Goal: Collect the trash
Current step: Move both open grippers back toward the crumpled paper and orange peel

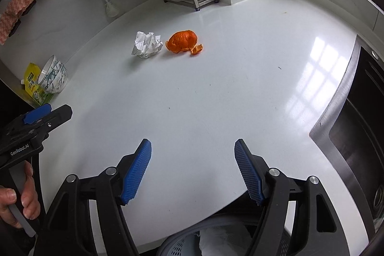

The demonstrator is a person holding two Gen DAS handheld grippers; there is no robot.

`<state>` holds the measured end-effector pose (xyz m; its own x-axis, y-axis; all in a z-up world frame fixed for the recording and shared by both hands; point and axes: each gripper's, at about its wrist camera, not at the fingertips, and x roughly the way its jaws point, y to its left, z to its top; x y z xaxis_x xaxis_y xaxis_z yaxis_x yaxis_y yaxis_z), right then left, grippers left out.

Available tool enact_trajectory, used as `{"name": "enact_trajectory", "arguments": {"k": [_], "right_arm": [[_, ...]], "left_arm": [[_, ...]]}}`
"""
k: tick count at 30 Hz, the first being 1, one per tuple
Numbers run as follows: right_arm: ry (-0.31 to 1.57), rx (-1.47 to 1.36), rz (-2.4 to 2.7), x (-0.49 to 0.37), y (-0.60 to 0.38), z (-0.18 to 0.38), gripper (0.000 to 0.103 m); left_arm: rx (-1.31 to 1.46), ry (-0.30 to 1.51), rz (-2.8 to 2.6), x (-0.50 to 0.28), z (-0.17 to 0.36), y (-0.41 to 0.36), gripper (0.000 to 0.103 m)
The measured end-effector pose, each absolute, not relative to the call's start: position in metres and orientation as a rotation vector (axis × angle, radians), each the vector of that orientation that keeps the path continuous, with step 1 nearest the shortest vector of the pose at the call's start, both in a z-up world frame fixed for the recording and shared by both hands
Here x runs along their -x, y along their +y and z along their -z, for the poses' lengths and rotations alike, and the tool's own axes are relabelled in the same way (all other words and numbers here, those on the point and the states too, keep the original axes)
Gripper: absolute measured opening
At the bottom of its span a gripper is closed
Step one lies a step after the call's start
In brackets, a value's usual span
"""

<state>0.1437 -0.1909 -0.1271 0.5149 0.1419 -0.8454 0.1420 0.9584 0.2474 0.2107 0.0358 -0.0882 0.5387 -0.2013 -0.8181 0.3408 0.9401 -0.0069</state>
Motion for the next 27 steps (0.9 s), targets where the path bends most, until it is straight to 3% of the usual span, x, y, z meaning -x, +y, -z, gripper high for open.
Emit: {"name": "enact_trajectory", "arguments": {"k": [27], "right_arm": [[0.993,-0.280,-0.002,-0.271,-0.205,0.146,0.070]], "left_arm": [[-0.178,0.986,0.409,-0.298,0.132,0.012,0.094]]}}
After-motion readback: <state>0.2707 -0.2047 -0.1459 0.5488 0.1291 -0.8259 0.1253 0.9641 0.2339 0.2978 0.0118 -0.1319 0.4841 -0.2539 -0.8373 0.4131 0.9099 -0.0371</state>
